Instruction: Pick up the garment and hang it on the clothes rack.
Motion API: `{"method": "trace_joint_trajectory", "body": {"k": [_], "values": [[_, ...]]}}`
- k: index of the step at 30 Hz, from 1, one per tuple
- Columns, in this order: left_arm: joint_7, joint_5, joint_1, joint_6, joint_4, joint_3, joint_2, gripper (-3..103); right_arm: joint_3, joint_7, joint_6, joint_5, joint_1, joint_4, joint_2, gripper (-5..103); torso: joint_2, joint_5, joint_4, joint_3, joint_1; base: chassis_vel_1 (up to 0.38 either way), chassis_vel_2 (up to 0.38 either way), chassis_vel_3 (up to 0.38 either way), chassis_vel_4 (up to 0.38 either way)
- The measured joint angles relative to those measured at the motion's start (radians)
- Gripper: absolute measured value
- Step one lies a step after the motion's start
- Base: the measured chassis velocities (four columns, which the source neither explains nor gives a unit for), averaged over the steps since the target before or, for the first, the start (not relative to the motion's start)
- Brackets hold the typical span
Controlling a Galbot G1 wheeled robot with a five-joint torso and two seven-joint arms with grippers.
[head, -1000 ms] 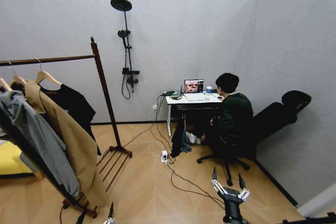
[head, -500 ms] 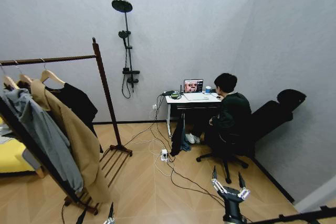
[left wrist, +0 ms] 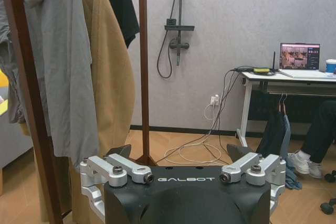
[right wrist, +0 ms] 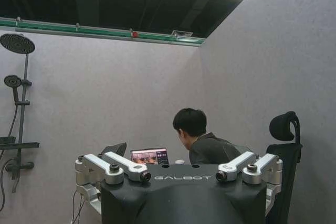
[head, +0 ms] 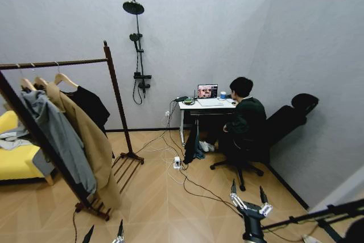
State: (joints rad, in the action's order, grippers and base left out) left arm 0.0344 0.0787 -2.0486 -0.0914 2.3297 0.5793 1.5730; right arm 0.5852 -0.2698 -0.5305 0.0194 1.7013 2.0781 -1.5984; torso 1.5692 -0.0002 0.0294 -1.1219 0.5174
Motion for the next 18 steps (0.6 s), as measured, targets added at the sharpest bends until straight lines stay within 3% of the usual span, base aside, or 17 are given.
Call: {"method": "trace_joint_trajectory", "body": {"k": [18], "values": [[0.0,0.0,0.0,0.0,0.0,0.0,0.0,100,0.0,-0.015,0.006,-0.022,-0.001,0.004,0.0,100,-0.001,0.0,0.0002,-0.001,0.002,-0.036,-0.087,0.037,0.085]]}}
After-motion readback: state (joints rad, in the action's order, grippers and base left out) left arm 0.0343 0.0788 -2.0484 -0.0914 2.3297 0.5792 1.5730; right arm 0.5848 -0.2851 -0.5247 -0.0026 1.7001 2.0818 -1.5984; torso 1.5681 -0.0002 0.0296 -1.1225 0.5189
